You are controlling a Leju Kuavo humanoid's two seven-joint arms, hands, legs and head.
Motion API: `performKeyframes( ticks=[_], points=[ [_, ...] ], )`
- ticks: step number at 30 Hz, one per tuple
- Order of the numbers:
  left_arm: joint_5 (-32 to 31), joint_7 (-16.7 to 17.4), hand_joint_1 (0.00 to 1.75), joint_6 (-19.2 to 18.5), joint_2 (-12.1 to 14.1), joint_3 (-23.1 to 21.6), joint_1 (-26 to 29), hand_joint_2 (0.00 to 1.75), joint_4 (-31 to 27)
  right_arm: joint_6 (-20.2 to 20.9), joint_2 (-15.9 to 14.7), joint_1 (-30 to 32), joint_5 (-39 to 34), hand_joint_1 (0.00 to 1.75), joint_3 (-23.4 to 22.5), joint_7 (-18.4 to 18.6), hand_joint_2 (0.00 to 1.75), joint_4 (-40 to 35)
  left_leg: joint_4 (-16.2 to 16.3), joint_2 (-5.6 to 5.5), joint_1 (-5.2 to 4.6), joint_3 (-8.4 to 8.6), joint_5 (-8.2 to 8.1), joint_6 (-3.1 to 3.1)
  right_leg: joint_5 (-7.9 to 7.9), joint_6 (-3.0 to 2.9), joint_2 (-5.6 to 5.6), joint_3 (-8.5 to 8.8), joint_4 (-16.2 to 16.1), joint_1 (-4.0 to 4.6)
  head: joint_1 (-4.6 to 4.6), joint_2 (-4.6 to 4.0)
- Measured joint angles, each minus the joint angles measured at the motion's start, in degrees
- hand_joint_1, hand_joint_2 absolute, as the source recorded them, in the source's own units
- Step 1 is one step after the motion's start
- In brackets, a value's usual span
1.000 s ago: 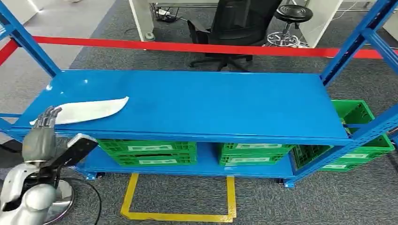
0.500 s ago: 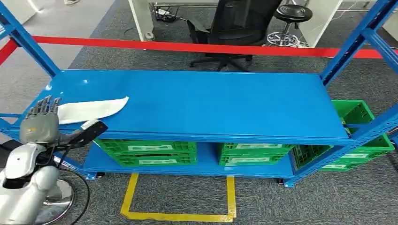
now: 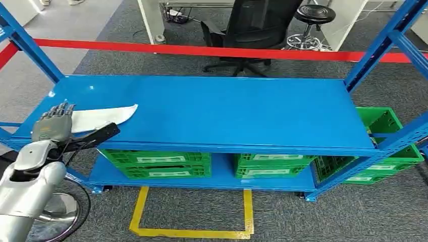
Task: Take the parts from the cabinet and place them on the table.
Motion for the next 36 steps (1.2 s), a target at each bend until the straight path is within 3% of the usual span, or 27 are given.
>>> performKeyframes(
  ticks=[23,24,26,27,36],
  points=[
    [-3.1,1.5,0.02,1.2,-0.2,-1.1,-8.3,1.75,15.3,0.3,0.0,-0.8,1.2,0.0,2.9,0.0,1.75,0.0,0.0,0.08,0.0,0.01,0.0,0.0,0.01,-0.01,0.05,0.0,0.0,0.0,0.0,0.0],
    [-3.2,1.5,0.12,1.2,-0.3,-1.1,-8.8,1.75,16.2,0.3,0.0,-0.8,1.2,0.0,2.9,0.0,1.75,0.0,0.0,0.08,0.0,0.01,0.0,0.0,0.01,-0.01,0.04,0.0,0.0,0.0,0.02,0.0],
    [-3.4,1.6,1.54,1.3,-0.5,-1.2,-9.6,1.75,18.1,0.3,0.0,-0.9,1.4,0.0,3.3,0.0,1.75,0.0,0.0,0.08,0.0,0.01,0.0,0.0,0.01,-0.01,0.08,0.0,0.0,0.0,0.02,0.0],
    [-3.4,1.3,1.75,1.5,-0.5,-1.2,-9.9,1.75,19.0,0.4,0.0,-0.9,1.4,0.0,3.3,0.0,1.75,0.0,0.0,0.09,0.0,0.01,0.0,0.0,0.01,-0.01,0.1,0.0,0.0,0.0,0.0,0.0],
    [-2.9,-1.9,1.75,2.8,-1.9,-1.2,-10.8,1.75,24.2,0.5,-0.1,-1.0,2.0,0.0,4.2,0.0,1.75,0.0,0.0,0.14,-0.01,0.01,0.0,0.0,0.01,-0.01,0.1,0.0,0.0,0.0,0.02,0.0]
  ],
)
